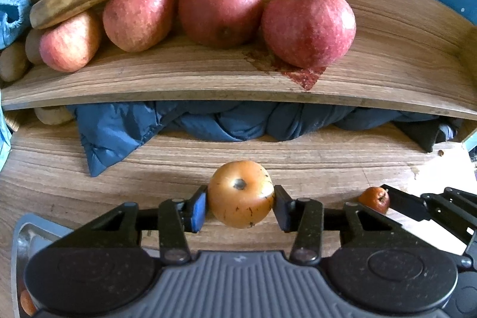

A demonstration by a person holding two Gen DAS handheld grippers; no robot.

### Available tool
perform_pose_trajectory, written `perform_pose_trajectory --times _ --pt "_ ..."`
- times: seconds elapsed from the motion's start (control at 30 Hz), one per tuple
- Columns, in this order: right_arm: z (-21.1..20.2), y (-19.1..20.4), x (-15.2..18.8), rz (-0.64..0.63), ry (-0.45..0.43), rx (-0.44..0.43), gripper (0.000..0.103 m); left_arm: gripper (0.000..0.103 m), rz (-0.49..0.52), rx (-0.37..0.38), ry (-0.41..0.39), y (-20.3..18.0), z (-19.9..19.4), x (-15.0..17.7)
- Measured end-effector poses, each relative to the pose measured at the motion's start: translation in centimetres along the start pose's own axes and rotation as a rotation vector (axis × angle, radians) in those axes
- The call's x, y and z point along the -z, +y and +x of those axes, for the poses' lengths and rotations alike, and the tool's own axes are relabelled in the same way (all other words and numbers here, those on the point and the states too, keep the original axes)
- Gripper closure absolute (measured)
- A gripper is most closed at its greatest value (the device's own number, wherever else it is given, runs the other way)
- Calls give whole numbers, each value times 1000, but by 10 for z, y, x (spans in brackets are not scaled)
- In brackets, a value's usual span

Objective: Organize fruits
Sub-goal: 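Carry the orange fruit with the left gripper while the right gripper carries the tangerine over the tray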

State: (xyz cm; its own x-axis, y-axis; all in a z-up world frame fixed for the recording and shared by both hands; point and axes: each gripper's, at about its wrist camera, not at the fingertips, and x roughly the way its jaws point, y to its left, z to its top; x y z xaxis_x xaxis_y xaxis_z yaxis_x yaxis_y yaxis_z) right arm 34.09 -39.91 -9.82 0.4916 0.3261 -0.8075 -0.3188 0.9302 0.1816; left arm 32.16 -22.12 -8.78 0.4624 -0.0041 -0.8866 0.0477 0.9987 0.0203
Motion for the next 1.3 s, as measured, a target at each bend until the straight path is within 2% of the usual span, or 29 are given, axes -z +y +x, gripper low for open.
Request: perform_pose_trajectory --times 0.6,1.3 --pt "-8 41 -3 -39 -20 -22 72 54 -43 15 -23 35 -33 12" --pt "-29 93 13 -81 -14 -45 72 54 -36 43 -3 59 -54 53"
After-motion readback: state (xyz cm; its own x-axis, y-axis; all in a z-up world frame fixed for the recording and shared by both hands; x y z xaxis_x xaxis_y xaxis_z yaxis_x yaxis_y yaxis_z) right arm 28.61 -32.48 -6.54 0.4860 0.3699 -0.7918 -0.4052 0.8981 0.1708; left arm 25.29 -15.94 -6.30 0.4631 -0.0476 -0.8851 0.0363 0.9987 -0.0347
